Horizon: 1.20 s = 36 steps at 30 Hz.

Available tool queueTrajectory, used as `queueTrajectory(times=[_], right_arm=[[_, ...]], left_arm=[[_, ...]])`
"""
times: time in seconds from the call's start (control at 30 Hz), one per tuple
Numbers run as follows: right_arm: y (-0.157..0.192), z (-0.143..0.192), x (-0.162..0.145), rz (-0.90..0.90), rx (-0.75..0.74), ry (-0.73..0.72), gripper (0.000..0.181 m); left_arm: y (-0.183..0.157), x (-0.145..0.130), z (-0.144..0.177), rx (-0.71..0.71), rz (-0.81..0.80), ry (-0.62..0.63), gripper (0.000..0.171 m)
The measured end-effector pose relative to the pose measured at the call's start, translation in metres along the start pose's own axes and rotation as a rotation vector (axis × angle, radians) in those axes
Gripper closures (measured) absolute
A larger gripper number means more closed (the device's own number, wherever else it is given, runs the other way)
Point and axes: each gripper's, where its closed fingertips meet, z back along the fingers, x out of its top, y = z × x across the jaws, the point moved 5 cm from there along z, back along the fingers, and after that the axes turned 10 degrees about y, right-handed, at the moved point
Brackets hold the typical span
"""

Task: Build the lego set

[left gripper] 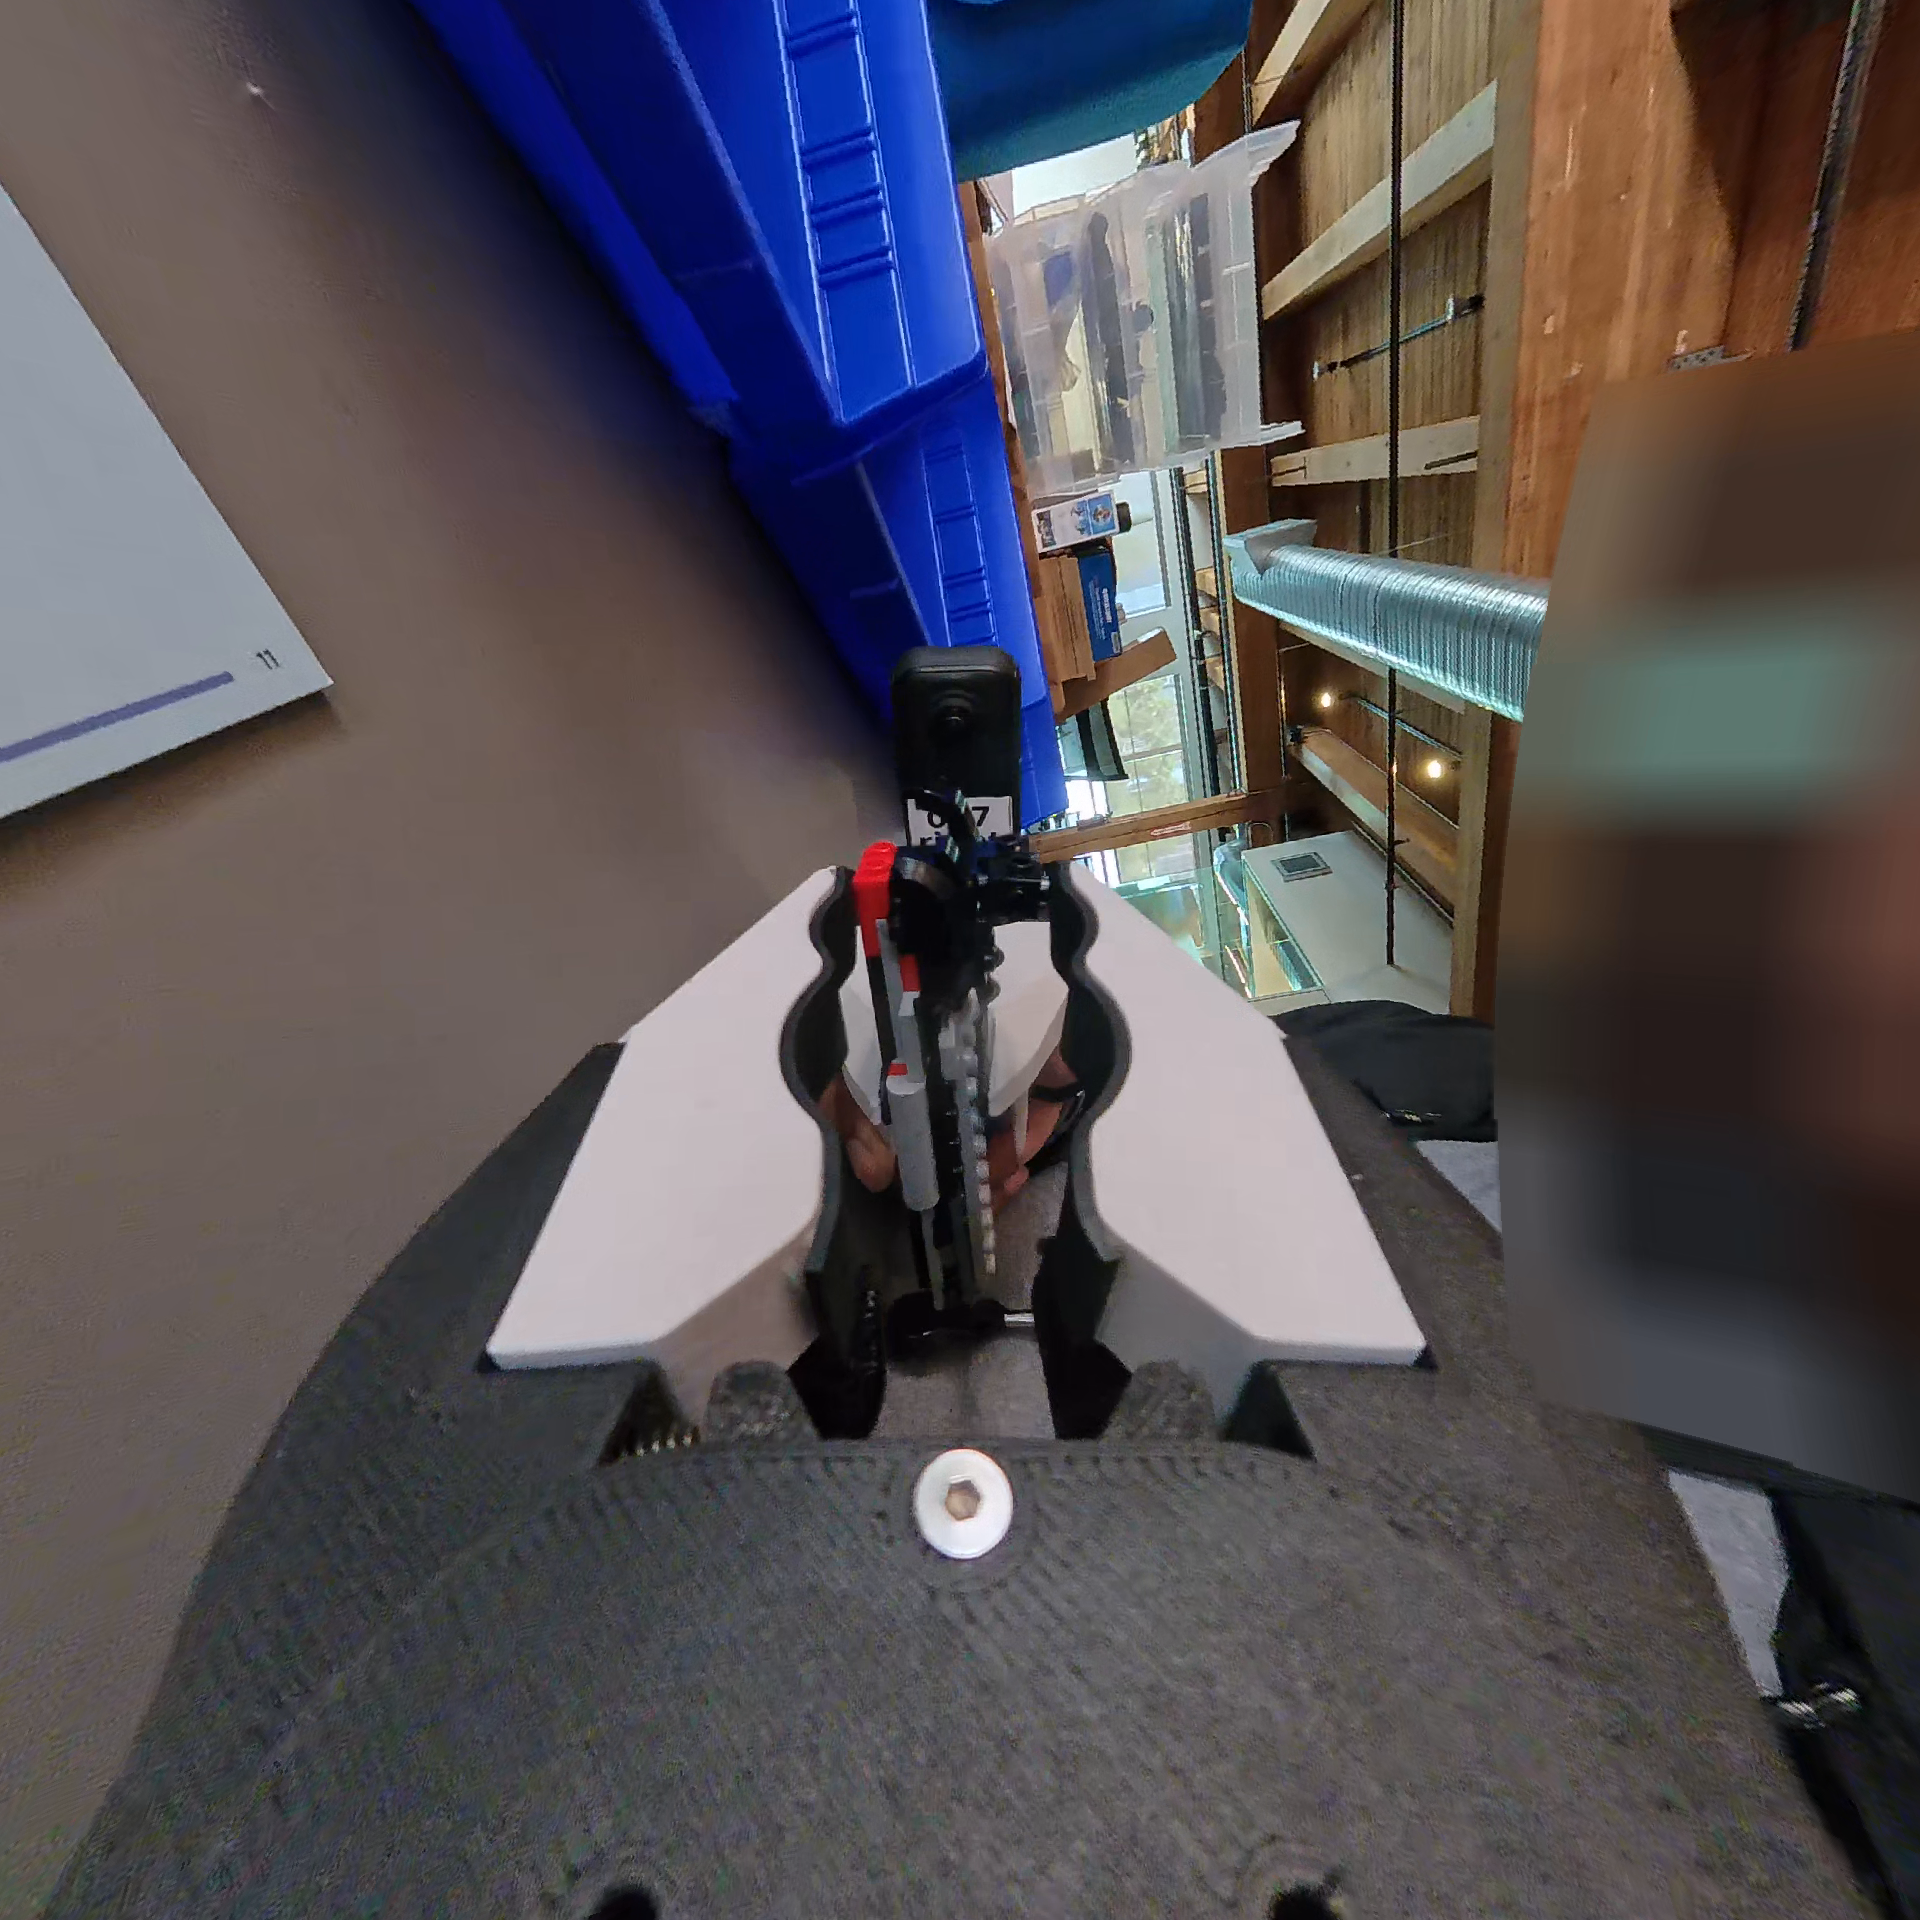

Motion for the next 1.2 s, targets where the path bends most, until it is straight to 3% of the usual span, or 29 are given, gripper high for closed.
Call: queueTrajectory(times=[1.2], right_arm=[[0.0022,-0.0068,-0.0054,0.059,-0.032,0.059,0.16]], left_arm=[[-0.0006,-0.0059,0.0016,0.026,0.002,0.021,0.135]])
